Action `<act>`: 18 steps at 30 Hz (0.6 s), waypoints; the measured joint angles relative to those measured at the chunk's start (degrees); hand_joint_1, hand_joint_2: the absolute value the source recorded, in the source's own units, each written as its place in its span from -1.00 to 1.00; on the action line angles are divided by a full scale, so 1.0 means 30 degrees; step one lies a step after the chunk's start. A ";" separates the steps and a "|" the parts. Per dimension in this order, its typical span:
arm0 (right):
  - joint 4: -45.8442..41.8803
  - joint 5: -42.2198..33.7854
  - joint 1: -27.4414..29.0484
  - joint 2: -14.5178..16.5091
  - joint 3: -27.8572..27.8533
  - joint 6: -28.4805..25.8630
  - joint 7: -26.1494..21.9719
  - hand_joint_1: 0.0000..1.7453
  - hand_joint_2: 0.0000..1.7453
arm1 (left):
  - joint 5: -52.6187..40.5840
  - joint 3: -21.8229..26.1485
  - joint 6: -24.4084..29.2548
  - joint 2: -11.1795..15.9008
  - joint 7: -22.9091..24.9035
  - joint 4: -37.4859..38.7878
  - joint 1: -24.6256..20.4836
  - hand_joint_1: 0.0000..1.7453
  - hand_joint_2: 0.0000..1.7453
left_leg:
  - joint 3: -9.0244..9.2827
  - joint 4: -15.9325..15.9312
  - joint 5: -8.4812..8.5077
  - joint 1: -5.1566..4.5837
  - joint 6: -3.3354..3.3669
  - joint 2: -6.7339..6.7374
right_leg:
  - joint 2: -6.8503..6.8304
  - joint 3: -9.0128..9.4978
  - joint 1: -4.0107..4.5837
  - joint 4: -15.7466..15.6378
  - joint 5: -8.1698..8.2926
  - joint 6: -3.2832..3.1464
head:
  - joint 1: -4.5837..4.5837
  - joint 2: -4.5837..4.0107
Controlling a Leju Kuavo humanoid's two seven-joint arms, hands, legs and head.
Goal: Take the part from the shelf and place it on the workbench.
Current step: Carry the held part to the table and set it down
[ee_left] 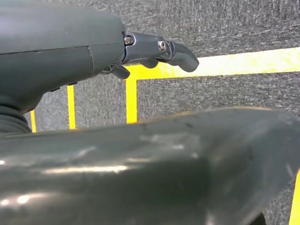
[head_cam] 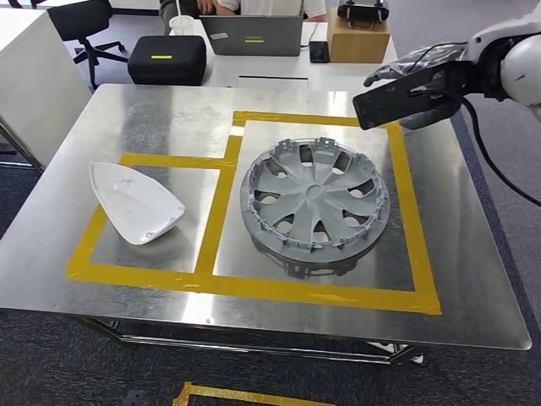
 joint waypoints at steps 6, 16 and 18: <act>-0.0697 -0.0553 -0.1610 0.0235 0.2954 -0.3295 0.0482 -1.00 1.00 | 0.0275 0.0115 -0.0062 0.0000 0.0011 0.0000 -0.0011 -1.00 -1.00 | 0.0006 0.0006 0.0003 0.0000 0.0003 0.0001 | 0.0004 0.0010 0.0000 -0.0001 0.0013 0.0011 | 0.0002 0.0000; -0.6884 2.0396 0.8903 0.1436 -0.2846 -1.4519 0.4290 -1.00 1.00 | -0.0100 0.0204 0.0322 -0.0352 0.0102 0.0000 -0.0117 -1.00 -1.00 | 0.0084 0.0006 -0.0003 0.0024 0.0006 -0.0009 | -0.0009 0.0108 0.0026 -0.0026 0.0016 0.0019 | -0.0002 0.0000; -0.8956 2.3061 1.1556 0.2077 -0.5227 -1.4194 0.3667 -1.00 1.00 | -0.0195 0.0191 0.0341 -0.0425 0.0102 0.0000 -0.0134 -1.00 -1.00 | 0.0038 0.0006 -0.0001 0.0026 0.0007 -0.0059 | -0.0086 0.0079 0.0028 -0.0026 0.0002 0.0009 | -0.0009 0.0000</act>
